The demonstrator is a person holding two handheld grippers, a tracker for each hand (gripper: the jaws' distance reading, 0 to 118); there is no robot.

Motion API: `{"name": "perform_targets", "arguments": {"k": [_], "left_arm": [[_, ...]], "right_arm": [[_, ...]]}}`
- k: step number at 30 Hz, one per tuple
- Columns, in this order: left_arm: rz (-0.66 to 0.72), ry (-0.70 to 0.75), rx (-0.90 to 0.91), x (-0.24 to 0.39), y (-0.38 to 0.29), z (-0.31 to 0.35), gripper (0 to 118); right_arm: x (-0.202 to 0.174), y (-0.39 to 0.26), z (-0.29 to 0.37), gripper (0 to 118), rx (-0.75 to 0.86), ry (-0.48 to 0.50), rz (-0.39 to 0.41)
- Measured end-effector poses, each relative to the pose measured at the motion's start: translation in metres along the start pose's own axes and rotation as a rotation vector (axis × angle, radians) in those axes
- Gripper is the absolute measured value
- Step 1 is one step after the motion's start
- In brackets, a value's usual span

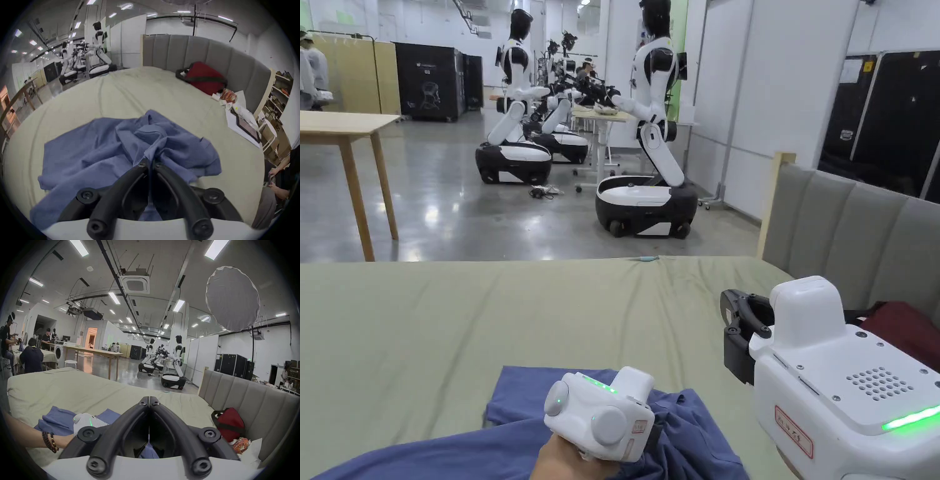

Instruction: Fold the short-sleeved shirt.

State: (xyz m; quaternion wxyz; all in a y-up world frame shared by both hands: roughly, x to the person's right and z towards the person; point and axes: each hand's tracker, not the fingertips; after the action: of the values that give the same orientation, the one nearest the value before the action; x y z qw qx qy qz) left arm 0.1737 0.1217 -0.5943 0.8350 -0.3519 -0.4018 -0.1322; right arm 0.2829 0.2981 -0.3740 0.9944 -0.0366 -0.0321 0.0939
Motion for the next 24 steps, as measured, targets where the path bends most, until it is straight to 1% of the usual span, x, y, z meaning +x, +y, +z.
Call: {"name": "perform_targets", "arguments": {"k": [1, 2, 3, 5, 6, 8, 9, 11, 15, 17, 18, 19, 20, 22, 23, 24], "left_arm": [[0.002, -0.001, 0.001, -0.002, 0.002, 0.001, 1], [0.007, -0.004, 0.012, -0.003, 0.003, 0.006, 10], [0.021, -0.012, 0.034, -0.005, 0.006, 0.012, 28], [0.065, -0.019, 0.092, -0.010, 0.014, 0.031, 112], [0.081, -0.022, 0.110, -0.015, 0.017, 0.042, 118], [0.134, -0.075, 0.182, -0.021, 0.012, 0.068, 116], [0.134, -0.058, 0.270, -0.031, 0.019, 0.094, 117], [0.177, -0.032, 0.286, -0.044, 0.011, 0.131, 118], [0.241, 0.087, 0.383, -0.074, -0.035, 0.214, 118], [0.284, 0.181, 0.419, -0.094, -0.067, 0.254, 117], [0.298, 0.245, 0.429, -0.103, -0.083, 0.272, 113], [0.301, 0.312, 0.434, -0.110, -0.099, 0.287, 104], [0.304, 0.405, 0.441, -0.117, -0.114, 0.303, 77], [0.338, 0.515, 0.434, -0.126, -0.139, 0.326, 0], [0.370, 0.592, 0.424, -0.131, -0.155, 0.337, 0], [0.390, 0.631, 0.464, -0.133, -0.167, 0.346, 0]], "right_arm": [[-0.001, 0.000, 0.001, 0, -0.003, -0.001, 0.001], [-0.001, -0.001, 0.001, 0, -0.004, 0.000, 0.002], [-0.003, 0.000, 0.002, 0, -0.004, 0.001, 0.003], [-0.007, 0.001, 0.004, 0, -0.003, 0.003, 0.005], [-0.009, 0.003, 0.005, 0, -0.002, 0.003, 0.007], [-0.013, 0.005, 0.009, 0, 0.003, 0.005, 0.007], [-0.016, 0.007, 0.011, 0, 0.007, 0.009, 0.006], [-0.021, 0.010, 0.016, 0, 0.015, 0.018, -0.001], [-0.033, 0.012, 0.024, 0, 0.031, 0.044, -0.022], [-0.041, 0.011, 0.027, 0, 0.033, 0.065, -0.040], [-0.045, 0.010, 0.029, 0, 0.032, 0.075, -0.051], [-0.049, 0.009, 0.031, 0, 0.033, 0.084, -0.057], [-0.052, 0.007, 0.032, 0, 0.033, 0.091, -0.065], [-0.059, 0.004, 0.034, 0, 0.028, 0.103, -0.075], [-0.062, 0.002, 0.036, 0, 0.023, 0.110, -0.080], [-0.065, 0.000, 0.037, 0, 0.020, 0.115, -0.083]]}}
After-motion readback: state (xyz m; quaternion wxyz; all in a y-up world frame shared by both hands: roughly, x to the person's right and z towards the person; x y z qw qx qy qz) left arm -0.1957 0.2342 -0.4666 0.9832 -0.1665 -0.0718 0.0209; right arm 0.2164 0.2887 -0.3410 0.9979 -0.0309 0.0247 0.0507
